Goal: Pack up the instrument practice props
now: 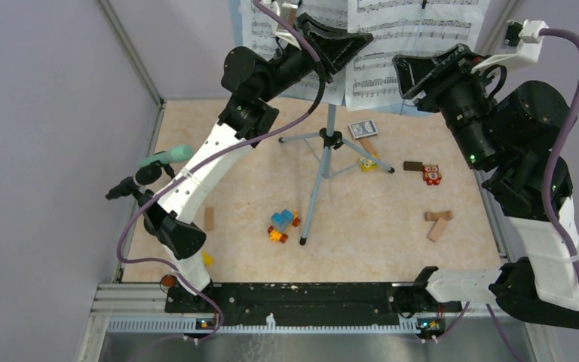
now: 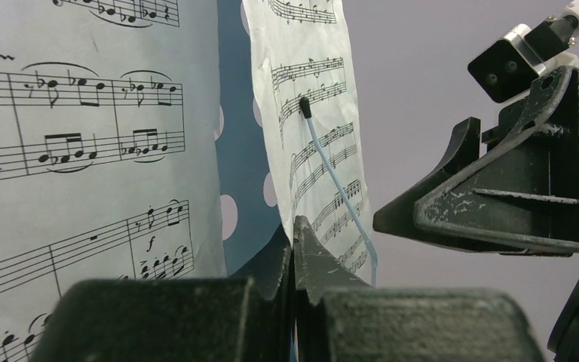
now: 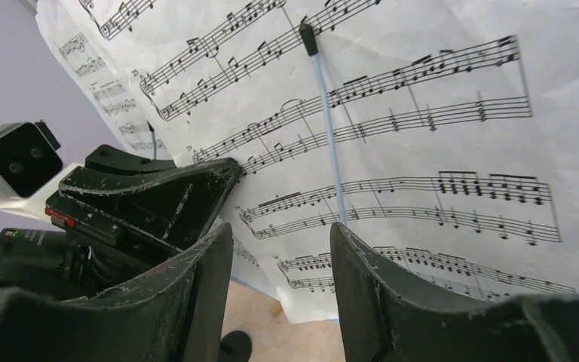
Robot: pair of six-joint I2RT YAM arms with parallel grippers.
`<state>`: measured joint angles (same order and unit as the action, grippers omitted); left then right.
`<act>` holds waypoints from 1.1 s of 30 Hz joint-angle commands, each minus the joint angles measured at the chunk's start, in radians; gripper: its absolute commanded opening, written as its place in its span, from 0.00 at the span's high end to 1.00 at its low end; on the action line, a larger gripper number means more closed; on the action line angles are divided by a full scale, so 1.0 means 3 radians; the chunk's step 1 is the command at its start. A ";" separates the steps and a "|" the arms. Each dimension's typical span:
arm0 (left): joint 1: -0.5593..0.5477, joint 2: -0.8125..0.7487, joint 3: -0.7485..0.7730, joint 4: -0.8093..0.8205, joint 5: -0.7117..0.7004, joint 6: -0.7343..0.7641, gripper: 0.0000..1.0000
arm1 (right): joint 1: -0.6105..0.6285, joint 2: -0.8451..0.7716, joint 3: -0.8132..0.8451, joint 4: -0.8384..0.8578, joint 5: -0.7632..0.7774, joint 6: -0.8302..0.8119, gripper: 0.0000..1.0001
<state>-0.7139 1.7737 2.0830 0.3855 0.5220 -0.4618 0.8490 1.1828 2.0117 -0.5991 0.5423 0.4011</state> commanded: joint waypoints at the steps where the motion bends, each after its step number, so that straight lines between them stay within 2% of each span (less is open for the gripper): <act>1: 0.0015 -0.0180 0.0005 0.0031 -0.0045 0.0035 1.00 | 0.0028 -0.0125 0.0071 0.0172 0.0202 -0.0124 0.50; 8: 0.0015 -0.0178 -0.0002 0.0040 -0.0057 0.0026 1.00 | 0.0028 -0.0155 -0.0017 0.0284 0.0375 -0.0265 0.52; 19: 0.0012 -0.0204 -0.0048 0.0074 -0.0062 0.0015 1.00 | 0.0017 0.0239 0.0418 0.0061 0.0397 -0.0373 0.52; 22: 0.0015 -0.0223 -0.0077 0.0081 -0.0062 0.0015 1.00 | -0.0096 0.0287 0.0453 -0.0034 0.0306 -0.0256 0.52; 26: 0.0016 -0.0253 -0.0116 0.0089 -0.0060 0.0026 1.00 | -0.0456 0.0331 0.0451 -0.0221 0.0009 0.0022 0.54; 29: 0.0017 -0.0268 -0.0131 0.0084 -0.0058 0.0035 1.00 | -0.0513 0.0283 0.0304 -0.0150 -0.0066 0.0054 0.58; 33: 0.0013 -0.0282 -0.0147 0.0075 -0.0053 0.0046 1.00 | -0.0519 0.0161 0.0071 0.0127 -0.0211 0.0022 0.73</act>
<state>-0.7139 1.7409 2.0453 0.3809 0.5079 -0.4576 0.7017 1.2713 2.0769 -0.6323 0.5484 0.3954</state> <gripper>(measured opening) 0.004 0.334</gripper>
